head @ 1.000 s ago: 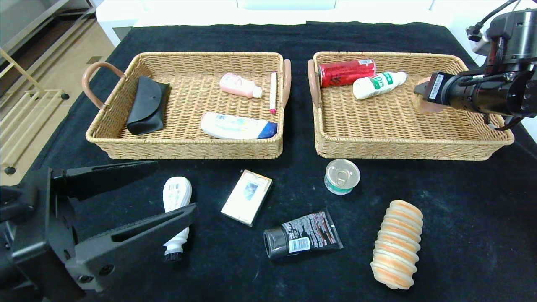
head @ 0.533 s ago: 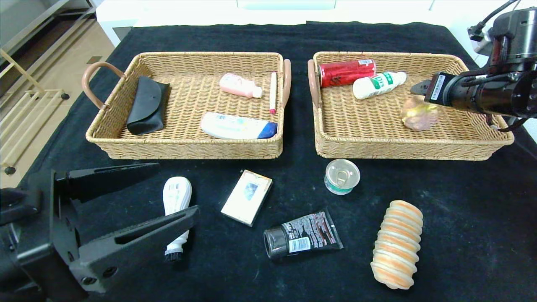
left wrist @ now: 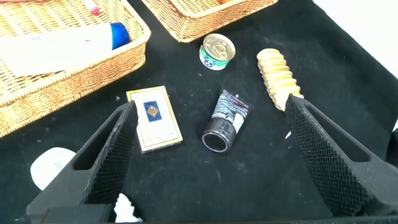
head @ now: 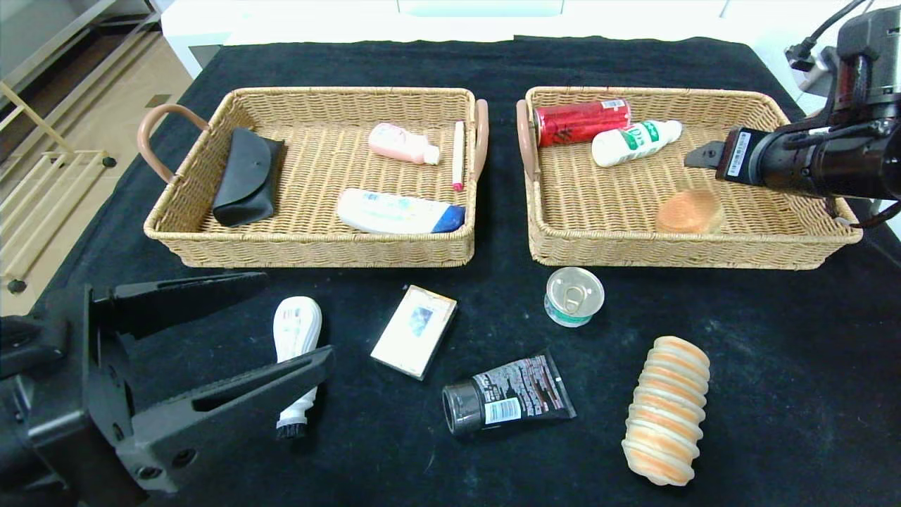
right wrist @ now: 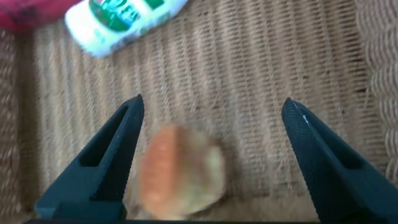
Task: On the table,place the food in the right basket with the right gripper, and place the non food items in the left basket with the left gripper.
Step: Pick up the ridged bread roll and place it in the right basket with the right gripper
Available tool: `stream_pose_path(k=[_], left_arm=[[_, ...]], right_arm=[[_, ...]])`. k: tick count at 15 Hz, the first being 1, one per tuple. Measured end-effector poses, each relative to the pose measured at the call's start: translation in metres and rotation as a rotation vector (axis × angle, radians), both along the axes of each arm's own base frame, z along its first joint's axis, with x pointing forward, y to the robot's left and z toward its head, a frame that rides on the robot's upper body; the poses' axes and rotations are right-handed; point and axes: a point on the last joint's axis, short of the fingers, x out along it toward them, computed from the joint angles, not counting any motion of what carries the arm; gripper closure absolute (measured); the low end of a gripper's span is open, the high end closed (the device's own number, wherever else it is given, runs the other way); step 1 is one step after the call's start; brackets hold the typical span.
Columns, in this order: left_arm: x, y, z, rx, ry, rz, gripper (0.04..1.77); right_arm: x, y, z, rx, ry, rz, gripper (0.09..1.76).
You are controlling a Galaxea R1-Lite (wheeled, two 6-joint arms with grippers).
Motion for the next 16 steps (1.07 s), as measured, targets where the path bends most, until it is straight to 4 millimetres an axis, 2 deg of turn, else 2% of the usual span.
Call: stream_pose_path(k=[5, 9, 12, 16], left_arm=[[0.000, 0.000, 0.000, 0.000, -0.002, 0.003, 0.09], [-0.001, 0.001, 0.000, 0.005, -0.007, 0.009, 0.09], [-0.001, 0.001, -0.001, 0.017, 0.001, 0.014, 0.09], [-0.002, 0.002, 0.000, 0.014, -0.003, 0.015, 0.09]], right_arm=[[-0.061, 0.024, 0.004, -0.027, 0.160, 0.081, 0.18], [-0.104, 0.031, 0.004, 0.099, 0.276, 0.086, 0.17], [-0.116, 0.034, -0.011, 0.138, 0.347, 0.073, 0.16], [-0.120, 0.046, -0.038, 0.172, 0.447, 0.064, 0.15]])
